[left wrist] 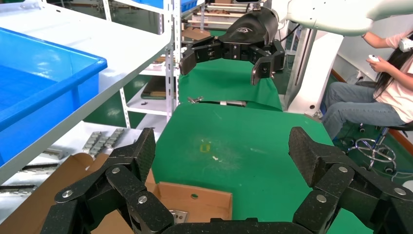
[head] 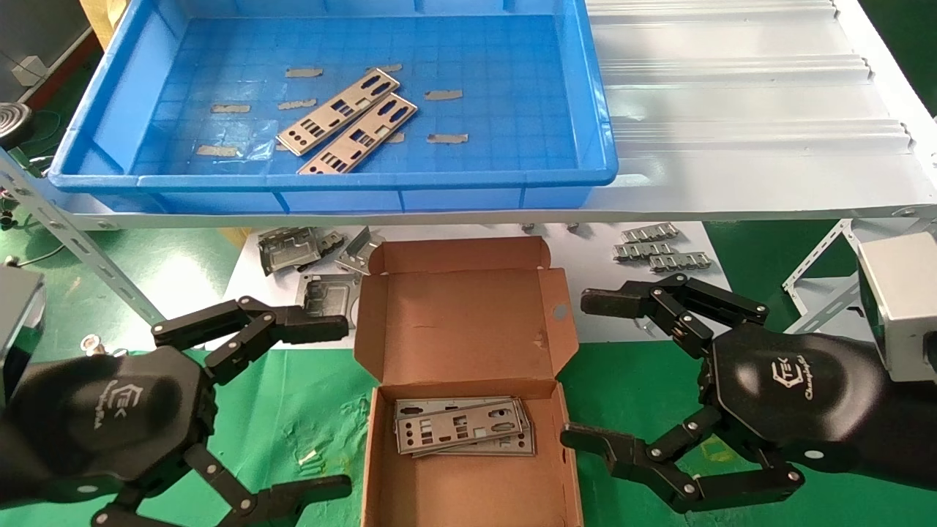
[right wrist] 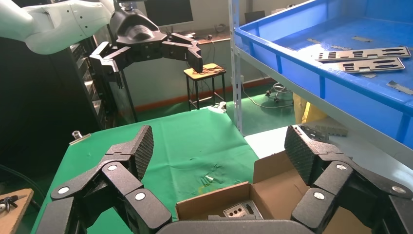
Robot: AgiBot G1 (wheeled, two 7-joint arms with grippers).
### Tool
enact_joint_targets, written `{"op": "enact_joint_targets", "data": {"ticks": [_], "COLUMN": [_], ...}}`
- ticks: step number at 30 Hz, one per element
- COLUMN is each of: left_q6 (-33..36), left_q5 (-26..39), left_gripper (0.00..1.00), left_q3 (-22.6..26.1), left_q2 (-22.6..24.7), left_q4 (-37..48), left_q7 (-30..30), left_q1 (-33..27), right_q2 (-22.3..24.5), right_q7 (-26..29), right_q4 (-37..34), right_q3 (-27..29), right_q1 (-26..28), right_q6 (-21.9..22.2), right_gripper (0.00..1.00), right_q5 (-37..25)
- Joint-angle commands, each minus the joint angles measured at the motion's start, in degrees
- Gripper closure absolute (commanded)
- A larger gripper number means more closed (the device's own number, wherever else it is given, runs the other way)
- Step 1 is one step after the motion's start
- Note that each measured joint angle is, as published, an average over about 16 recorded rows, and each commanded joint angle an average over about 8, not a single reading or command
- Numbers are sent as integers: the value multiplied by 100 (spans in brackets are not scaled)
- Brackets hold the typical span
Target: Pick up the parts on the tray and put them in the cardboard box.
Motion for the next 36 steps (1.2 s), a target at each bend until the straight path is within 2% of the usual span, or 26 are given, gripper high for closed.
{"op": "enact_joint_targets", "data": {"ticks": [1, 36], "left_q6": [-1, -5], "left_q5": [1, 7], "left_gripper": [0, 0], "left_q3": [1, 7], "left_q2": [1, 7], "left_q4": [1, 9], "left_q7": [1, 4], "left_q1": [-1, -6], "right_q2": [0, 0], "right_q7": [0, 0], "right_q4": [0, 0], "right_q3": [0, 0], "right_q1": [0, 0], "right_q6": [0, 0], "right_gripper": [0, 0], "right_q5": [0, 0]}}
